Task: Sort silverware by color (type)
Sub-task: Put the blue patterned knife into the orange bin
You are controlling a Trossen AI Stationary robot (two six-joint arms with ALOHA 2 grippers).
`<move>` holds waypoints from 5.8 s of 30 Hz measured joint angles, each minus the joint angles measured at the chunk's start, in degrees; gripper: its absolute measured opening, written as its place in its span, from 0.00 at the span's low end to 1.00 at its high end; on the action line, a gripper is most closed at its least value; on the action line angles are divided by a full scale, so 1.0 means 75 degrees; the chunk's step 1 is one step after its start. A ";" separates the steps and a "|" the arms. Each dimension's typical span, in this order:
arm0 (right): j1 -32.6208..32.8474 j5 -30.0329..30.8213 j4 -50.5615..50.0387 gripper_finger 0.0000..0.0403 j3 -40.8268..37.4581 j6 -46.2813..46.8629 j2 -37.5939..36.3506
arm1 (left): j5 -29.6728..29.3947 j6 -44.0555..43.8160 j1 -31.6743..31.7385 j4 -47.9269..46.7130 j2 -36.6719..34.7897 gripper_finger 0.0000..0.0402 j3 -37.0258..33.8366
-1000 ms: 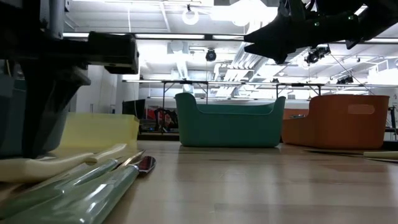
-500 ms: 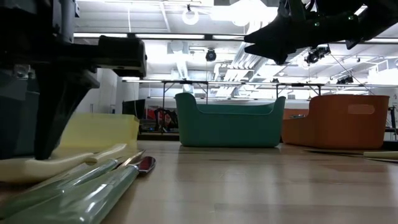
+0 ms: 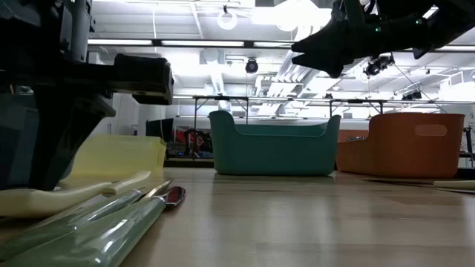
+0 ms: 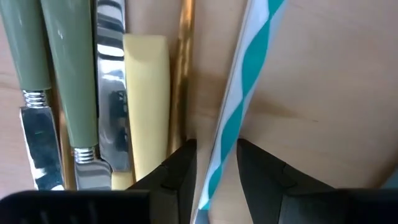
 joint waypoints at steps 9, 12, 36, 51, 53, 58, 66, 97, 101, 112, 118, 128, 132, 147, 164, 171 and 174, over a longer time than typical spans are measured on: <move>-0.0002 0.0004 -0.0017 0.51 0.0000 -0.0002 0.0000 | 0.0009 0.0069 0.0008 0.0184 -0.0036 0.23 -0.0180; 0.0000 0.0006 -0.0015 0.51 0.0000 0.0001 0.0000 | -0.0003 0.0073 0.0012 0.0178 -0.0032 0.15 -0.0181; 0.0000 0.0006 -0.0012 0.51 0.0000 -0.0002 0.0000 | -0.0085 -0.1170 0.0326 -0.1012 -0.0056 0.01 0.0872; 0.0000 0.0006 0.0011 0.51 0.0003 -0.0002 0.0000 | -0.0743 -0.3128 0.1474 -0.1353 -0.1644 0.01 0.1321; 0.0000 0.0006 0.0013 0.51 0.0003 -0.0002 0.0000 | -0.0880 -0.3199 0.1824 -0.0492 -0.2232 0.01 0.0999; -0.0003 0.0006 -0.0012 0.51 0.0003 -0.0002 0.0000 | -0.0808 -0.3176 0.2862 0.2810 -0.3846 0.01 -0.0444; 0.0000 0.0003 -0.0003 0.51 0.0003 -0.0060 0.0001 | 0.0052 -0.4327 0.4561 0.9080 -0.5263 0.01 -0.3853; 0.0305 -0.0361 0.3382 0.51 0.0840 -0.0189 0.2439 | 0.0263 -0.6272 0.5369 1.3523 -0.3941 0.01 -0.5598; 0.0364 -0.0351 0.3329 0.51 0.1300 -0.0159 0.2907 | 0.0274 -0.6265 0.5245 1.3569 -0.3568 0.01 -0.5334; 0.0344 -0.0347 0.3095 0.46 0.1451 0.0062 0.2965 | 0.0067 -0.6126 0.5182 1.3573 -0.3386 0.02 -0.5252; 0.0344 -0.0277 0.3069 0.23 0.1451 0.0339 0.2964 | 0.0067 -0.6128 0.5179 1.3571 -0.3386 0.02 -0.5238; 0.0344 -0.0234 0.2980 0.08 0.1445 0.0443 0.2958 | 0.0064 -0.6275 0.5170 1.3549 -0.3386 0.02 -0.5235; 0.0344 -0.0239 0.2809 0.22 0.1443 0.0516 0.2961 | 0.0137 -0.6245 0.5170 1.3579 -0.3390 0.02 -0.5228; 0.0349 -0.0839 0.2806 0.26 0.1443 0.0237 0.2958 | 0.0935 -0.6189 0.5145 1.3191 -0.3127 0.02 -0.4900; 0.0341 -0.0820 0.2646 0.06 0.1445 0.0074 0.2958 | 0.0915 -0.6247 0.5296 1.3145 -0.3145 0.08 -0.4900; 0.0341 -0.0831 0.2187 0.06 0.1443 -0.0060 0.2755 | 0.0884 -0.6242 0.5299 1.3001 -0.3200 0.21 -0.4900; 0.0344 -0.0794 0.1654 0.06 0.1411 -0.0189 0.2330 | 0.0886 -0.6242 0.5309 1.2667 -0.3399 0.26 -0.4900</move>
